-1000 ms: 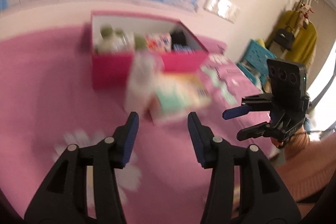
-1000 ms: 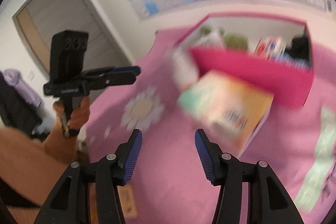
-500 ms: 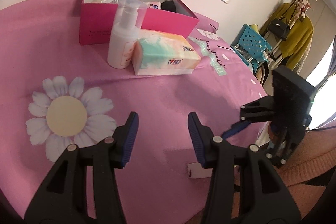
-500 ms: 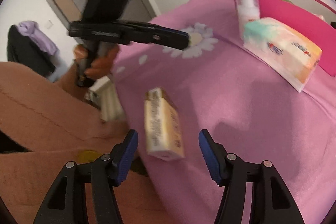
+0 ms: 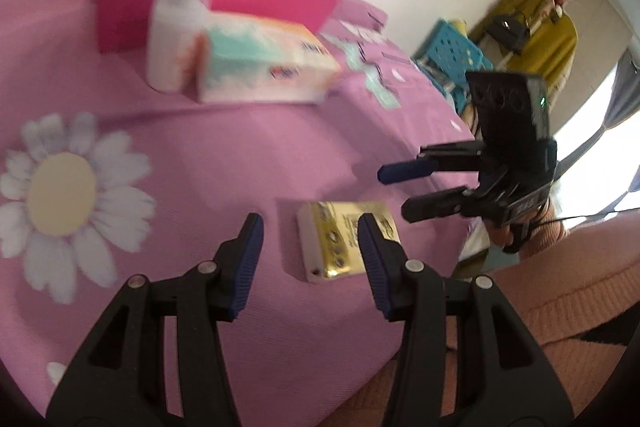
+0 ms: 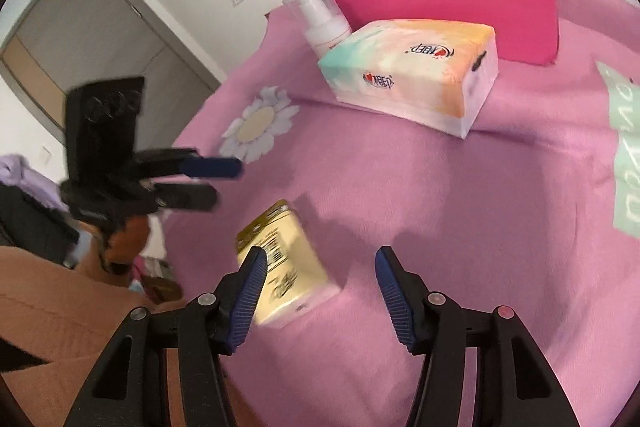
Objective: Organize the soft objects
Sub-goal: 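Move the left gripper to the yellow tissue pack, then grasp the yellow tissue pack with the left gripper and lift it, then carry the yellow tissue pack toward the pink box with the left gripper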
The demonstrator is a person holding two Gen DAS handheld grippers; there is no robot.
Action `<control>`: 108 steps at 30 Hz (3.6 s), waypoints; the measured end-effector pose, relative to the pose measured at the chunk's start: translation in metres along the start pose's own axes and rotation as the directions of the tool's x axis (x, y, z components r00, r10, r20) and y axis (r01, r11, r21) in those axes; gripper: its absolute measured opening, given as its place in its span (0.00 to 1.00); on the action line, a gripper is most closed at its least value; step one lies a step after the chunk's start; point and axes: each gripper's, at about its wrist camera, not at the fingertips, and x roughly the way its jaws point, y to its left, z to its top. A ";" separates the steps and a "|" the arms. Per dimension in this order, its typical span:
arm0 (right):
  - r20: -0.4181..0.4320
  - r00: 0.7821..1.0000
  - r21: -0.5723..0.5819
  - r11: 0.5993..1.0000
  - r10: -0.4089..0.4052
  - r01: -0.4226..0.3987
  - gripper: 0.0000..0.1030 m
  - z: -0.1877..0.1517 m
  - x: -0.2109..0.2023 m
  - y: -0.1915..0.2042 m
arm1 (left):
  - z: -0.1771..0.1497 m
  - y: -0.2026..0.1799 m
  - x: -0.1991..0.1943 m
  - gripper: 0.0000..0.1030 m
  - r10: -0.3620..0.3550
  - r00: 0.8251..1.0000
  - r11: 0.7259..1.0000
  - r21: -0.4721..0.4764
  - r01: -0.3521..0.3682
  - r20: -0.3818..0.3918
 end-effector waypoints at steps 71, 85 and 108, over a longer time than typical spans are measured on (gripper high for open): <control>0.268 0.960 0.002 0.996 -0.085 0.088 0.33 0.066 -0.049 -0.011 | 0.083 -0.021 -0.013 0.38 0.023 0.982 0.999 0.044 -0.032 0.186; 0.317 0.944 -0.021 0.995 -0.089 0.101 0.33 0.085 -0.059 -0.011 | 0.099 -0.026 -0.020 0.37 0.045 0.974 0.997 0.050 -0.058 0.224; 0.325 0.942 -0.033 0.994 -0.089 0.106 0.33 0.096 -0.059 -0.014 | 0.106 -0.024 -0.020 0.38 0.067 0.970 0.996 0.043 -0.079 0.234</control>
